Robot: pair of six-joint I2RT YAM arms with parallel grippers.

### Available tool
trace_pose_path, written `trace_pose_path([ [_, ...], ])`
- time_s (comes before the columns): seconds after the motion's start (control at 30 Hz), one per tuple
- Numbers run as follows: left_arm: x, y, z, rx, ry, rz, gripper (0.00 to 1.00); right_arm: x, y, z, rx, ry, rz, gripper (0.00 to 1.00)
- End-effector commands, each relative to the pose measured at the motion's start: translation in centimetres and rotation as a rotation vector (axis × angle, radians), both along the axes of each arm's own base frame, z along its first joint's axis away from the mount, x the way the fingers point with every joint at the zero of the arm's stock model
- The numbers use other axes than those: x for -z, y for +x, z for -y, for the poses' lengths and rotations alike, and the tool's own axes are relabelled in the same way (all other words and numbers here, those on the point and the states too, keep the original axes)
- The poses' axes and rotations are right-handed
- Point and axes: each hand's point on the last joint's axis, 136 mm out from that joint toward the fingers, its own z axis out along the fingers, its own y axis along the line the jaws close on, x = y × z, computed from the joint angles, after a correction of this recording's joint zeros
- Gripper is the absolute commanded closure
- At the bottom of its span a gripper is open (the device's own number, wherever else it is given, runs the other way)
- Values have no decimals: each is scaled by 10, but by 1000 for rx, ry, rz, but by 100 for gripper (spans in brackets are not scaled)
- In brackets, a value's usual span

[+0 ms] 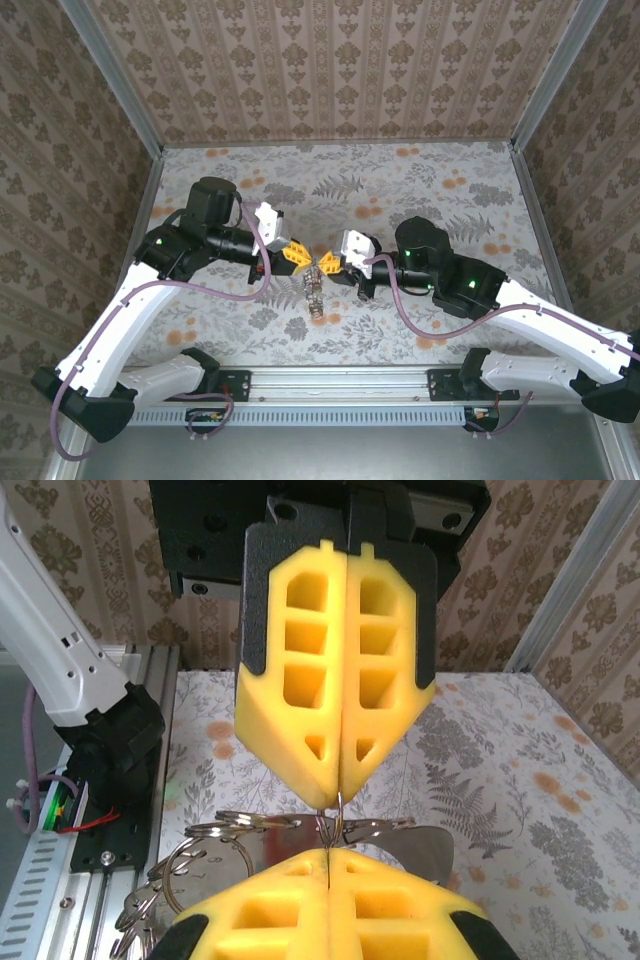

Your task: Put the keys on the keyring

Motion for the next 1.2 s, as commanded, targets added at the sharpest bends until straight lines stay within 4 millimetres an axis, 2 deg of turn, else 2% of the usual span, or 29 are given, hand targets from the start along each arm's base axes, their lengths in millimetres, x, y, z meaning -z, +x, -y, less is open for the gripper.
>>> trace_pose_path([
  [0.0, -6, -5, -1, 28, -26, 20, 100, -6, 2, 6, 30, -8, 14, 100],
  [0.37, -3, -5, 0, 27, -15, 14, 100, -9, 2, 7, 31, -19, 30, 100],
  [0.83, -1, -3, 1, 21, -7, 13, 100, -14, -6, -2, -23, 6, 27, 100],
  [1.17, -1, -3, 0, 20, -6, 14, 100, -17, -3, -5, -23, 14, 28, 100],
])
